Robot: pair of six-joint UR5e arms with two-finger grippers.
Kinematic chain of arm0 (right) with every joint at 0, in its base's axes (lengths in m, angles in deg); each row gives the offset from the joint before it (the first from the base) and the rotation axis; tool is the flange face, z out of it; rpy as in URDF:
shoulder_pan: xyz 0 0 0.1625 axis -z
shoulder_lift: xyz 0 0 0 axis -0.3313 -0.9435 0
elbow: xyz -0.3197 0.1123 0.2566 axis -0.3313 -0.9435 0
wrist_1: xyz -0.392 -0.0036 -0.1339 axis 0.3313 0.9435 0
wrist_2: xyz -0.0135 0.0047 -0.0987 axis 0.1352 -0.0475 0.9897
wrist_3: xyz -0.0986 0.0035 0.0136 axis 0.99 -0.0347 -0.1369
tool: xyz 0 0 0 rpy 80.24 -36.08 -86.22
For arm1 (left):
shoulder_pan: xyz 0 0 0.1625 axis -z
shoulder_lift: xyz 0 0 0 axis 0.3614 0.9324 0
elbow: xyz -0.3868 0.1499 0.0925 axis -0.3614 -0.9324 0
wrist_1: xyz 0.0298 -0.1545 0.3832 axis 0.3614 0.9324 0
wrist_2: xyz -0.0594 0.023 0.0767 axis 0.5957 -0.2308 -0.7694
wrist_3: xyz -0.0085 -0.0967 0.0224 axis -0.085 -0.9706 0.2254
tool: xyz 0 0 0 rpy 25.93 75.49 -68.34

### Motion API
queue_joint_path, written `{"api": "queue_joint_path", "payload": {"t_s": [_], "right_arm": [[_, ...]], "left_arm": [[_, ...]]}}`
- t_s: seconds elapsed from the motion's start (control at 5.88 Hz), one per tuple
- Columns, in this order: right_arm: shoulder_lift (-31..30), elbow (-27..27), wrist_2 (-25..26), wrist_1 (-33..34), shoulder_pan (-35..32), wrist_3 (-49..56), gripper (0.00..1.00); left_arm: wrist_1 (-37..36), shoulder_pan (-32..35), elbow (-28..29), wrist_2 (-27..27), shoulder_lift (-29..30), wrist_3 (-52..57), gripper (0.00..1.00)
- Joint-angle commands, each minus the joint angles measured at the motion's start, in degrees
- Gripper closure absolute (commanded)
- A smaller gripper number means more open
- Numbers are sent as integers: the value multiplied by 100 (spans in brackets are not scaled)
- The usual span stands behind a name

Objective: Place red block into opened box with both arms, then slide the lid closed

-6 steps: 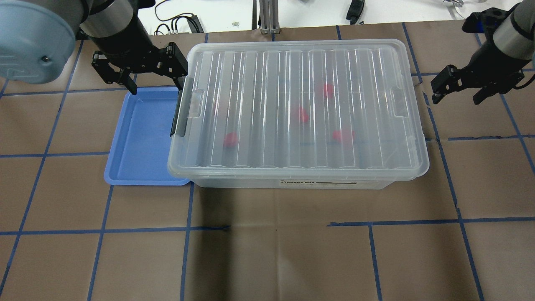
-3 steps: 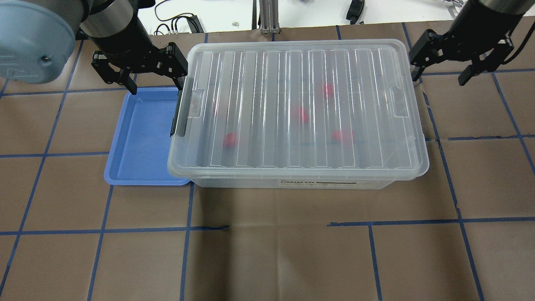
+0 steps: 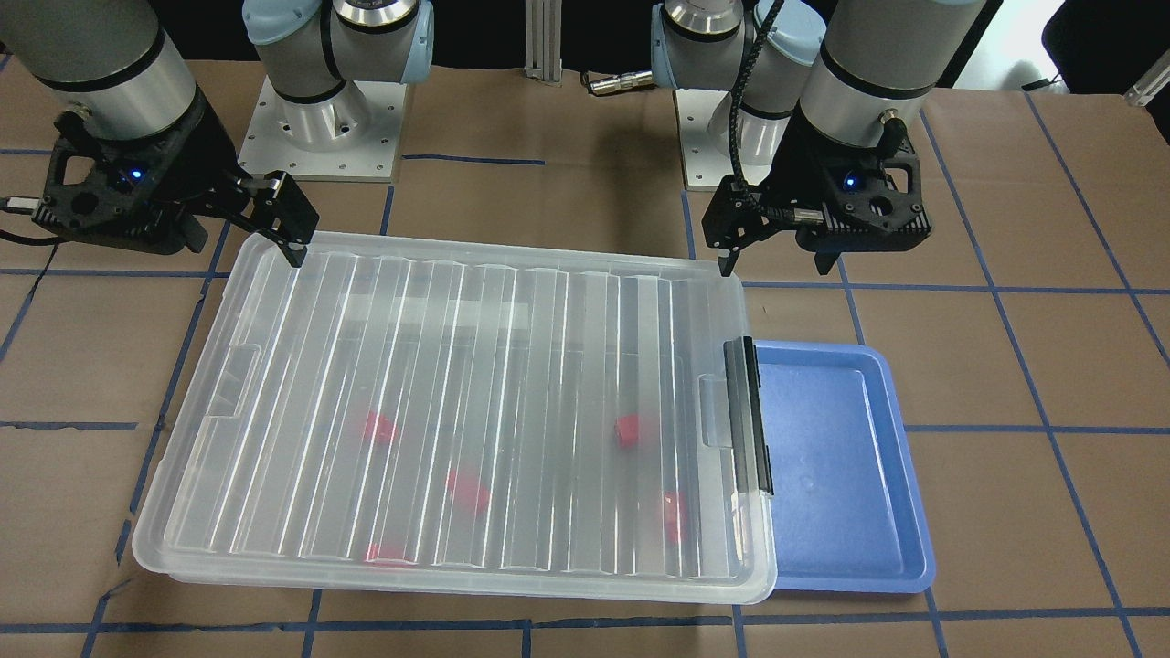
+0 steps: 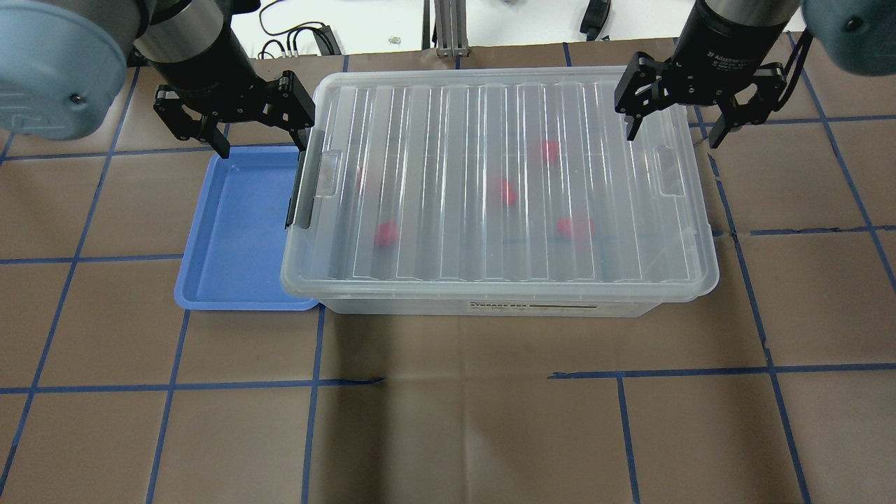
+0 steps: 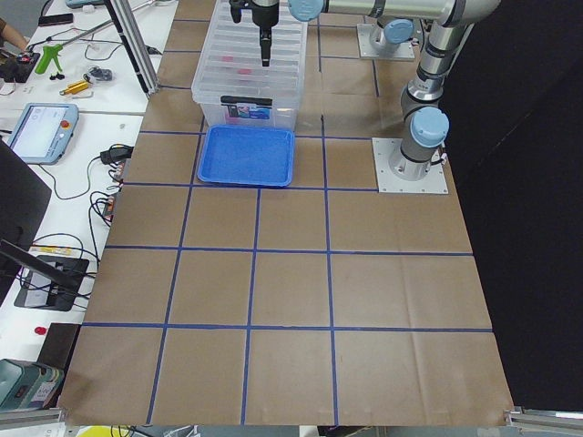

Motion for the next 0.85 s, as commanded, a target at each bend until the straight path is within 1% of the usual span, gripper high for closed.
{"api": "queue_joint_path", "payload": {"t_s": [0.0,0.68], "right_arm": [[-27,-5,19,12,-4,-22,0],[-27,65,19,29,-4,-40,0]], "left_arm": [[0,0,0,0,7,0,2],[0,0,0,0,-2,0,2]]}}
